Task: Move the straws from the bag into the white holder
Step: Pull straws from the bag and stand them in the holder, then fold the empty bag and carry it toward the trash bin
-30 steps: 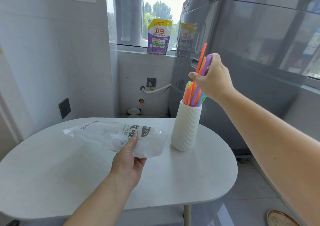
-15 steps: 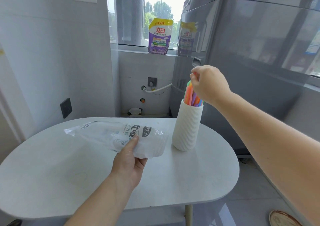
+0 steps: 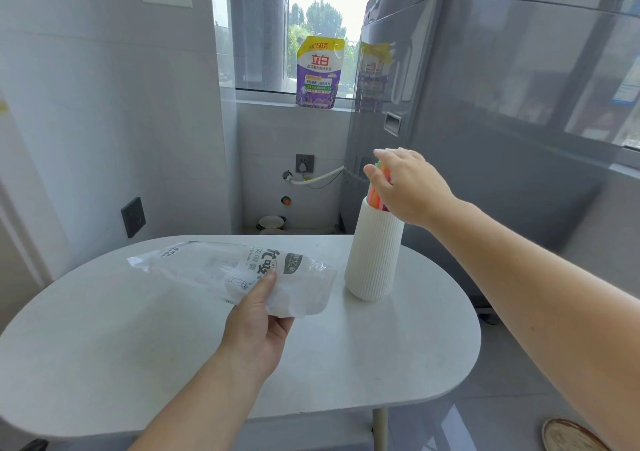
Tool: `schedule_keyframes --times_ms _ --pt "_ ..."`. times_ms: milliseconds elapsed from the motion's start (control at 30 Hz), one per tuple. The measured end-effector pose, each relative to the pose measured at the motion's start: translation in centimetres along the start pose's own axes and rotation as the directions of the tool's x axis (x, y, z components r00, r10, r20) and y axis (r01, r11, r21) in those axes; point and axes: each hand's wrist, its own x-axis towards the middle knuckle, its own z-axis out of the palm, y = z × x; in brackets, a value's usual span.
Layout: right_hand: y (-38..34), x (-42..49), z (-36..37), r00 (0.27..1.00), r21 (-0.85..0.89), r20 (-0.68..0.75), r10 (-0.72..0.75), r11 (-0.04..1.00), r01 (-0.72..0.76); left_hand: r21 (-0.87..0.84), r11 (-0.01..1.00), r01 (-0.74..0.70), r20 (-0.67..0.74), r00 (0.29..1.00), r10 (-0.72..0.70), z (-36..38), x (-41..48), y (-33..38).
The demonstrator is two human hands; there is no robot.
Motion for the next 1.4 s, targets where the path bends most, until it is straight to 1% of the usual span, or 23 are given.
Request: schedule_keyframes --times_ms 133,233,267,300,333,367,400,433,467,500,533,567,600,633,667,733,800,933,1000,1133,1200,1300,1400 --pt "-0.1 -0.3 -0.6 0.990 0.147 -0.139 0.014 0.989 0.007 0.015 1.000 -0.007 0.009 1.000 0.007 0.0 -0.1 0.2" --pt "-1.1 -1.7 -1.1 0.928 0.121 -0.373 -0.021 0.990 0.071 0.038 0.999 -0.009 0.030 1.000 0.008 0.0 -0.3 0.4" --pt "-1.7 -2.4 -1.1 0.902 0.134 -0.430 -0.030 0.986 0.097 0.044 0.999 -0.011 0.038 0.999 0.009 -0.1 -0.3 0.6" --pt "-2.3 -3.3 -0.8 0.899 0.178 -0.437 -0.013 0.979 0.101 0.052 0.999 -0.011 0.047 0.999 0.009 -0.1 -0.4 0.7" --pt "-3.0 -4.4 -0.4 0.920 0.252 -0.390 0.031 0.965 0.074 0.059 0.998 -0.013 0.060 0.998 0.009 -0.1 -0.6 0.9" --pt "-3.8 -5.6 0.2 0.954 0.345 -0.285 0.096 0.939 0.009 0.068 0.998 -0.018 0.074 0.997 0.013 -0.2 -0.8 1.1" --pt "-4.7 -6.8 1.0 0.976 0.437 -0.140 0.165 0.895 -0.089 0.076 0.997 -0.027 0.089 0.996 0.021 -0.3 -1.0 1.3" --pt "-5.5 -8.0 1.9 0.974 0.519 0.031 0.225 0.829 -0.208 0.089 0.995 -0.034 0.104 0.994 0.025 -0.4 -1.2 1.6" --pt "-6.2 -9.1 2.8 0.941 0.587 0.212 0.263 0.736 -0.338 0.106 0.994 -0.041 0.122 0.992 0.028 -0.5 -1.6 1.9" --pt "-6.8 -10.0 3.7 0.884 0.632 0.382 0.269 0.621 -0.463 0.126 0.991 -0.051 0.138 0.990 0.033 -0.8 -2.1 2.3" --pt "-7.2 -10.7 4.5 0.819 0.656 0.518 0.246 0.500 -0.565 0.150 0.987 -0.051 0.151 0.988 0.028 -0.9 -2.4 2.5" --pt "-7.8 -11.4 5.2 0.764 0.667 0.614 0.199 0.387 -0.636 0.176 0.983 -0.046 0.157 0.987 0.018 -1.3 -2.9 2.9" --pt "-8.4 -11.9 5.6 0.724 0.671 0.675 0.145 0.288 -0.683 0.206 0.978 -0.042 0.164 0.987 0.008 -1.6 -3.4 3.4" --pt "-9.2 -12.2 5.9 0.702 0.674 0.706 0.095 0.217 -0.707 0.235 0.971 -0.045 0.171 0.985 0.004 -2.1 -4.0 4.2" --pt "-9.9 -12.6 6.2 0.695 0.679 0.717 0.055 0.170 -0.714 0.261 0.964 -0.048 0.175 0.984 0.002 -2.7 -4.6 4.9" --pt "-11.3 -13.3 6.9 0.715 0.711 0.699 0.000 0.104 -0.695 0.287 0.957 -0.046 0.161 0.987 -0.001 -3.8 -5.7 6.3" --pt "-13.4 -14.2 7.4 0.736 0.736 0.676 -0.034 0.091 -0.671 0.275 0.960 -0.057 0.109 0.994 0.028 -5.3 -7.1 8.0" --pt "-18.2 -16.1 8.3 0.766 0.765 0.639 -0.071 0.165 -0.622 0.219 0.973 -0.066 -0.022 0.997 0.072 -9.3 -10.1 11.0" --pt "-20.4 -17.0 8.4 0.767 0.770 0.635 -0.096 0.157 -0.618 0.167 0.984 -0.060 -0.072 0.995 0.072 -11.8 -11.8 12.3" --pt "-24.4 -19.1 8.9 0.769 0.782 0.623 -0.142 0.142 -0.607 0.122 0.983 -0.137 -0.134 0.979 0.153 -17.2 -15.8 15.0" --pt "-26.7 -20.7 9.4 0.746 0.769 0.639 -0.190 0.170 -0.616 0.130 0.977 -0.169 -0.181 0.965 0.191 -20.3 -18.1 15.9" --pt "-30.1 -23.3 10.8 0.677 0.730 0.683 -0.275 0.210 -0.651 0.127 0.976 -0.177 -0.301 0.931 0.208 -24.6 -21.0 16.1" --pt "-33.2 -25.5 12.8 0.606 0.676 0.735 -0.305 0.259 -0.690 0.114 0.980 -0.165 -0.431 0.880 0.199 -28.1 -22.7 15.5"
